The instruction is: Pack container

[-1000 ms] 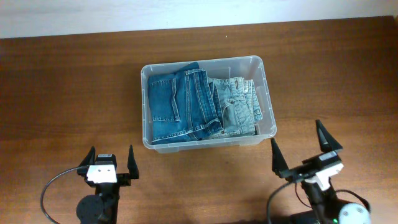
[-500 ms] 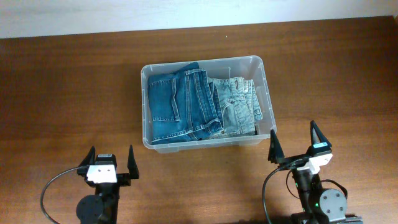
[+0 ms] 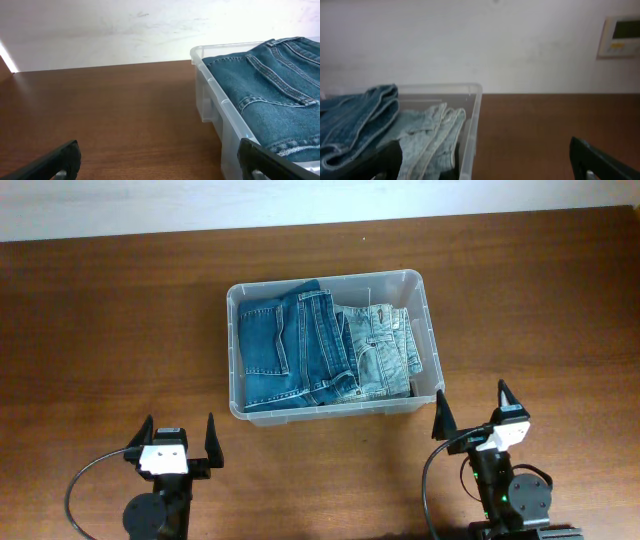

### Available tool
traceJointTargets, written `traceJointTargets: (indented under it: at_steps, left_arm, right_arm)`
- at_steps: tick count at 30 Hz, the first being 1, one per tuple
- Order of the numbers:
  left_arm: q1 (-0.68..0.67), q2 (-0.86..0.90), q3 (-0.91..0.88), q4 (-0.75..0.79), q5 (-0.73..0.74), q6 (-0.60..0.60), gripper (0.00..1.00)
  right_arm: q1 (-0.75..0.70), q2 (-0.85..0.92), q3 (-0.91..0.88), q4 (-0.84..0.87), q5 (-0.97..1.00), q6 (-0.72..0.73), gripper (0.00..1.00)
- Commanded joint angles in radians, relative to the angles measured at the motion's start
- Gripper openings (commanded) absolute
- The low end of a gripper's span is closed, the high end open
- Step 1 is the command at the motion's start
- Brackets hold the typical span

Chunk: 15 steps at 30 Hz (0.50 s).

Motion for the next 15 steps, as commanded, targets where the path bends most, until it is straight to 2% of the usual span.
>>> traceJointTargets:
  at_steps: [1, 7, 15]
  left_arm:
    - [0.004, -0.009, -0.011, 0.002, -0.004, 0.015, 1.00]
    - [0.004, -0.009, -0.011, 0.002, -0.004, 0.015, 1.00]
    - [0.004, -0.009, -0.011, 0.002, -0.004, 0.015, 1.00]
  right_arm:
    - [-0.008, -0.011, -0.008, -0.035, 0.018, 0.011, 0.99]
    - [-0.008, -0.011, -0.008, -0.103, 0.018, 0.011, 0.98]
    - [-0.008, -0.011, -0.008, -0.101, 0.017, 0.011, 0.99]
